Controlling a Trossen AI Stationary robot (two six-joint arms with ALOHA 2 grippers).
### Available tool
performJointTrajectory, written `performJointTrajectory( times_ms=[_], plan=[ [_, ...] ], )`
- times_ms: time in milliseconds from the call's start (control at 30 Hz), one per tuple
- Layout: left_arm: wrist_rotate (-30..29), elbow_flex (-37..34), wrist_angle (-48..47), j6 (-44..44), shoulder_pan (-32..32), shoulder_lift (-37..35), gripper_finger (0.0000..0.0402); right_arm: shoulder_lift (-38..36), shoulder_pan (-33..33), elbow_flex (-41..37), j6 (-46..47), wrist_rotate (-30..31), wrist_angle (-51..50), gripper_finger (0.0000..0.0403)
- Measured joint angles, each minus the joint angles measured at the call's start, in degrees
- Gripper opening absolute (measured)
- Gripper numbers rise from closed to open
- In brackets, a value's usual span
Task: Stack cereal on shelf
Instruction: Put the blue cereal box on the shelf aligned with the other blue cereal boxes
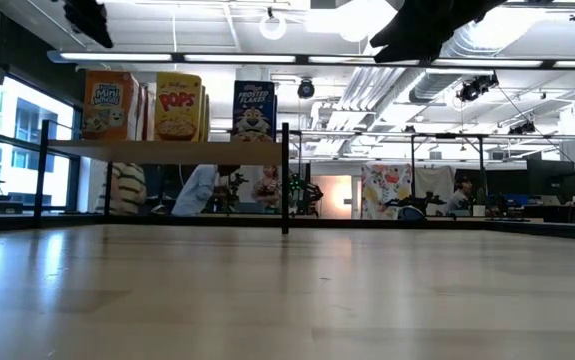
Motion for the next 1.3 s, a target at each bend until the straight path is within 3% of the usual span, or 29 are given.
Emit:
performJointTrajectory(
  times_ms=[333,600,1100,1300],
  plan=[
    [-1.04,0.00,-2.50,-16.84,-17.60,1.22,0.0214,0.00,0.00,0.00,-0.01,0.00,0.00,0.0264],
    [-1.81,0.00,-1.25,-29.39,-32.75,6.99,0.0214,0.00,-0.01,0.00,0.00,0.00,0.00,0.0264],
    [-9.94,0.00,0.65,-51.66,-57.98,15.84,0.0214,0.00,-0.02,-0.02,0.00,0.00,0.00,0.0264],
    [-10.17,0.00,0.62,-63.23,-65.66,18.26,0.0214,0.00,0.00,-0.01,0.00,0.00,0.00,0.0264]
  ],
)
